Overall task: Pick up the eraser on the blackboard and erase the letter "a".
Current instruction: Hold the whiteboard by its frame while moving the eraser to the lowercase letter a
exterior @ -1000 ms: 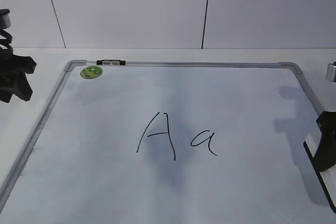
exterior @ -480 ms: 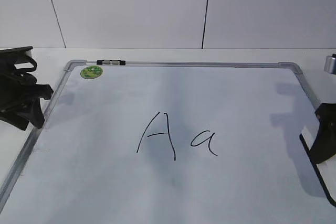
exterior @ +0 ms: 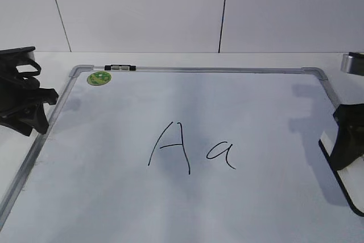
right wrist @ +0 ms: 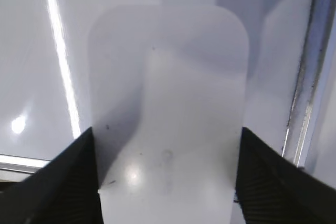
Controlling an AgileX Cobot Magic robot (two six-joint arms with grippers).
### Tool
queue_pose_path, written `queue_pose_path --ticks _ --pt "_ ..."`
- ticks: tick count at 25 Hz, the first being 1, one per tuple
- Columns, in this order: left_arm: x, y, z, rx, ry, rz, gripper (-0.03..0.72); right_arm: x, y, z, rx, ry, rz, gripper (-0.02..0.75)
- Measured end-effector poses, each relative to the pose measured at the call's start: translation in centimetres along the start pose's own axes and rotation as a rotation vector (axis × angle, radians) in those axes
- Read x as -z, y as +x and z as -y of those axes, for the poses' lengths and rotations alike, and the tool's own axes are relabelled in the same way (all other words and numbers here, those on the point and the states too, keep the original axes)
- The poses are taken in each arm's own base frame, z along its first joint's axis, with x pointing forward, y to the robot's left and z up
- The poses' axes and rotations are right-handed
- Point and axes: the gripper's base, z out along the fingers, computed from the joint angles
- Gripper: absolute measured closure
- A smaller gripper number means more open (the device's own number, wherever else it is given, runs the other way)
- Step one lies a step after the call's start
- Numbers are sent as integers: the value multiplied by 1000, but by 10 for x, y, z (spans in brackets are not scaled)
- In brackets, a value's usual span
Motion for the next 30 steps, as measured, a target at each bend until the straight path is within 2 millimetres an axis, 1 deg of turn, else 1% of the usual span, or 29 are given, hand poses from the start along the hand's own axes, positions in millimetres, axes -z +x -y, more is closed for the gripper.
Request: queue_pose_path --ticks 3,10,14,18,30 --pt "0 0 0 -3 -3 -1 449 -1 -3 -5 21 8 -8 197" --pt "-3 0 -2 -11 -13 -8 451 9 -9 -7 28 13 26 197" --pt "-4 0 -2 -17 -20 -10 452 9 -9 -7 26 13 26 197" --pt "-12 1 -4 -13 -23 -41 453 9 -9 -7 26 12 22 197" --pt "-13 0 -3 -13 -23 -51 453 9 -9 -7 26 12 22 197"
